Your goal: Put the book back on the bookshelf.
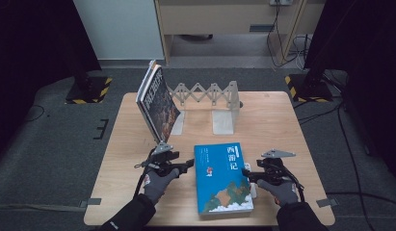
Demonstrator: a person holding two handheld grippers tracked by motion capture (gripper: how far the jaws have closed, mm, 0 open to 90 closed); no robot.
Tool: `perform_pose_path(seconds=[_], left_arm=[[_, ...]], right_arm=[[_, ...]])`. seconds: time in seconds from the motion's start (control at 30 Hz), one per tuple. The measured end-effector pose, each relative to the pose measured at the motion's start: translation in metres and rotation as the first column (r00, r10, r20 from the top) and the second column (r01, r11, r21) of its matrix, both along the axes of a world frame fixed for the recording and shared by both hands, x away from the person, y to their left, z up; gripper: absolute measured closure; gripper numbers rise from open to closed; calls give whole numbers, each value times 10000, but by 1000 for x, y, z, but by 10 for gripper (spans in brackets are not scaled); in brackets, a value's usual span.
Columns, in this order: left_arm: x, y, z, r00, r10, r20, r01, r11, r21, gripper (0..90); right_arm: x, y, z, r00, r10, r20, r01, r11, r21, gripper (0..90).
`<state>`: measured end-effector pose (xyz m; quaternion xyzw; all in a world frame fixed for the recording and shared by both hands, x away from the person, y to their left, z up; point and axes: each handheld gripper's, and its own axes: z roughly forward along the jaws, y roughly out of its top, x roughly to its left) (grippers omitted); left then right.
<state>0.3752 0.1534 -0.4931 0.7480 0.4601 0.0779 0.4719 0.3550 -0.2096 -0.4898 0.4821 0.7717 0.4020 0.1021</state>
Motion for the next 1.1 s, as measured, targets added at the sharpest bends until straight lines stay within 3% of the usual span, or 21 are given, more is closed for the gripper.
perform_pose_path(seconds=[0.47, 0.67, 0.83, 1.1], left_arm=[[6, -21, -23, 9982, -397, -448, 409, 9988, 259, 188], [10, -27, -28, 9953, -679, -694, 671, 9977, -134, 156], [9, -40, -33, 9894, -1186, -840, 1150, 9923, -459, 113], [11, -43, -38, 9868, -1298, -968, 1250, 9907, -542, 24]], right_arm=[[0, 13, -9, 9981, 416, -446, -416, 9991, -5, 228], [1, 17, -11, 9967, 492, -653, -485, 9987, 122, 229], [1, 19, -13, 9957, 561, -743, -543, 9982, 252, 227], [2, 25, -15, 9923, 676, -1036, -630, 9969, 469, 206]])
